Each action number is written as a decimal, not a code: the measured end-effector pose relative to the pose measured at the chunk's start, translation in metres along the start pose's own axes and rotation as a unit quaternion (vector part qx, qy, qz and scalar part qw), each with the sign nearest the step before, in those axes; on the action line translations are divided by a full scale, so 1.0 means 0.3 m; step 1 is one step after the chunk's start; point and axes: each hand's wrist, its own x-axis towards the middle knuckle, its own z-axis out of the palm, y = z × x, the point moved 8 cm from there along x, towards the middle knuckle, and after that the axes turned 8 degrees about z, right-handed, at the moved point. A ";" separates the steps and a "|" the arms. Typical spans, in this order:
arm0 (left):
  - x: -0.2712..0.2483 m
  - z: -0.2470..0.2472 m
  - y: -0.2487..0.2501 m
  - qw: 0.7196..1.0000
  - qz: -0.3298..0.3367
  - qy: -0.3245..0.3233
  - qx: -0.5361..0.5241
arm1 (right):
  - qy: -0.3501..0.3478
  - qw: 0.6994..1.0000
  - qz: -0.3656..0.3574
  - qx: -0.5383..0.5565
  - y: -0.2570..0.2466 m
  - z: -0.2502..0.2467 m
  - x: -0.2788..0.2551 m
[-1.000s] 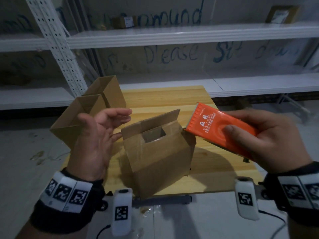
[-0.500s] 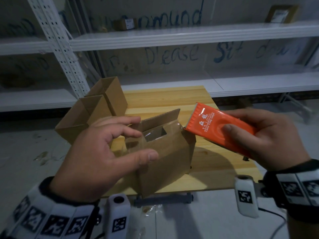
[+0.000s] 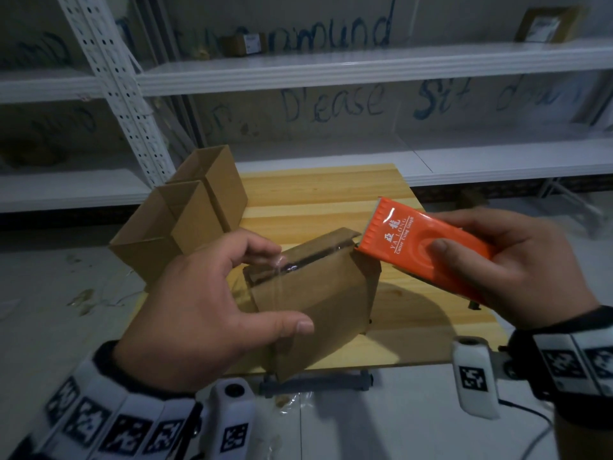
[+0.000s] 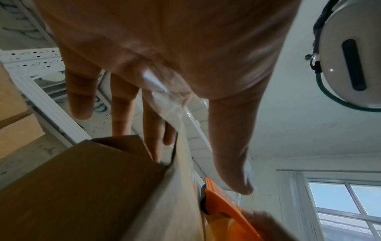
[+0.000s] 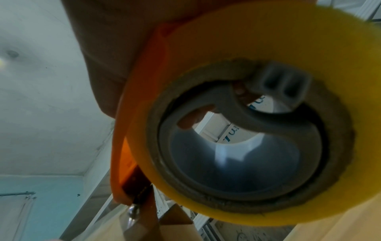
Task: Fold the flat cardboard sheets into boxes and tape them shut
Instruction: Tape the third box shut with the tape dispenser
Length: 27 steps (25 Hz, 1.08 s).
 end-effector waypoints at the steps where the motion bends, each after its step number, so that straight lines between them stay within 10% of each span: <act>1: 0.002 0.005 -0.002 1.000 -0.008 0.002 -0.006 | 0.001 1.000 0.002 0.001 0.001 0.000 0.000; 20: 0.039 0.034 -0.080 0.987 -0.094 0.052 -0.117 | -0.003 0.998 0.029 -0.062 0.035 -0.004 0.048; 27: 0.051 0.041 -0.094 0.985 -0.087 0.034 -0.142 | -0.127 0.977 0.082 -0.152 -0.033 -0.013 0.221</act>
